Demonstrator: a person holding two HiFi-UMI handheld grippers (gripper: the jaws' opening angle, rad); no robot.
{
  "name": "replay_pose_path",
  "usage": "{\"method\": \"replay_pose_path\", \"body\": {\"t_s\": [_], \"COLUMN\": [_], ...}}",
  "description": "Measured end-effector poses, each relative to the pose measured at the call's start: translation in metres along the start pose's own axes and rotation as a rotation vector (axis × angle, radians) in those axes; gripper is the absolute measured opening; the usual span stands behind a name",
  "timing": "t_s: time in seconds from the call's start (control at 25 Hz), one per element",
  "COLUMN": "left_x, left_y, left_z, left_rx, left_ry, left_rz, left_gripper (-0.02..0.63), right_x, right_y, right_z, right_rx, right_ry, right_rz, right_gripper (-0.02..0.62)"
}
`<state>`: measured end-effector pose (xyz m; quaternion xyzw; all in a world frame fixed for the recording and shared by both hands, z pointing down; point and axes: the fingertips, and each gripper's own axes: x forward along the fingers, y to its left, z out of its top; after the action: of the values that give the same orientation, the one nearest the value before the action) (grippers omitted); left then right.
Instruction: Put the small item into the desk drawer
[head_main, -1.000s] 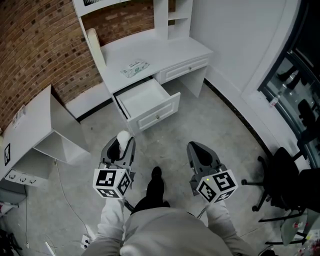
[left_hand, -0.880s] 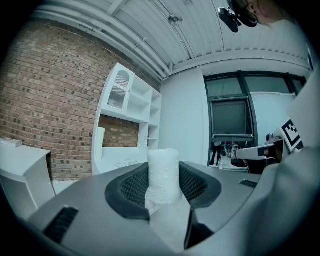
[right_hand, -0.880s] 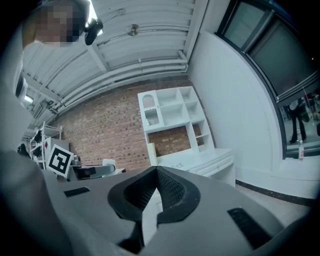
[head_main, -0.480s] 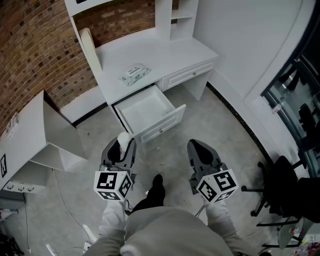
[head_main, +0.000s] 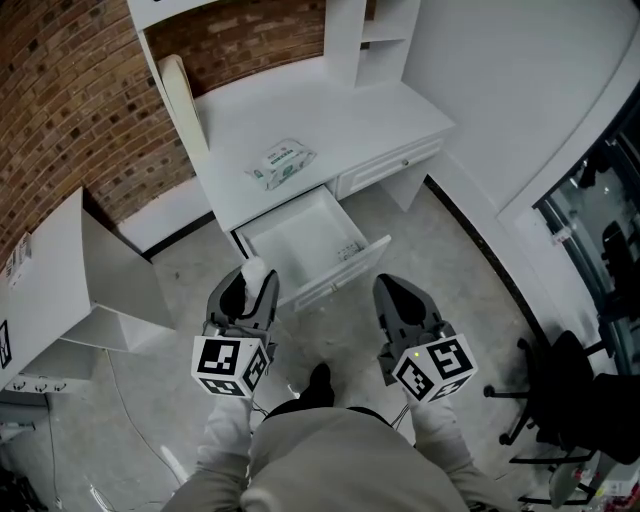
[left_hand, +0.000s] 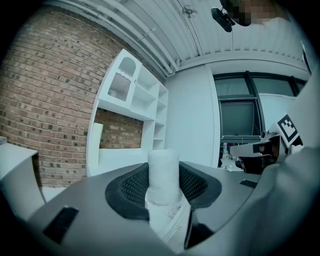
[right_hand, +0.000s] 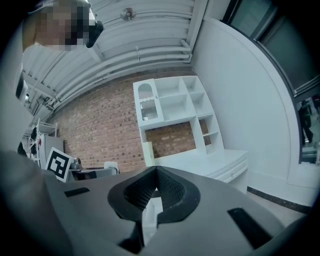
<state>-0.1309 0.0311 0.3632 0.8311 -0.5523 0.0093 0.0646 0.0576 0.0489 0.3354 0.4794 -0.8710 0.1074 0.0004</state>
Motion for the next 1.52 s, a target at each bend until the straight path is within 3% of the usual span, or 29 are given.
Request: {"method": "replay_pose_path", "body": {"t_s": [0.6,0.88,1.52], "left_x": [0.034,0.048,0.109], "left_y": [0.038,0.051,0.072], "left_z": [-0.011,-0.008,0.010], "left_rx": [-0.005,-0.024,0.032], "left_ry": [0.035,0.027,-0.012], "left_rz": [0.012,0.053,0.108], "left_gripper": [0.186,0.185,0.186], "right_x": [0.060,0.086,0.157], "right_y": [-0.013,-0.025,-0.069], "right_z": [-0.008,-0.001,0.012], "right_rx": [0.019,0.016,0.030], "right_ry": [0.046,0.041,0.053], "right_rz": [-0.009,0.024,0.103], "right_gripper": [0.028,0.028,0.028]}}
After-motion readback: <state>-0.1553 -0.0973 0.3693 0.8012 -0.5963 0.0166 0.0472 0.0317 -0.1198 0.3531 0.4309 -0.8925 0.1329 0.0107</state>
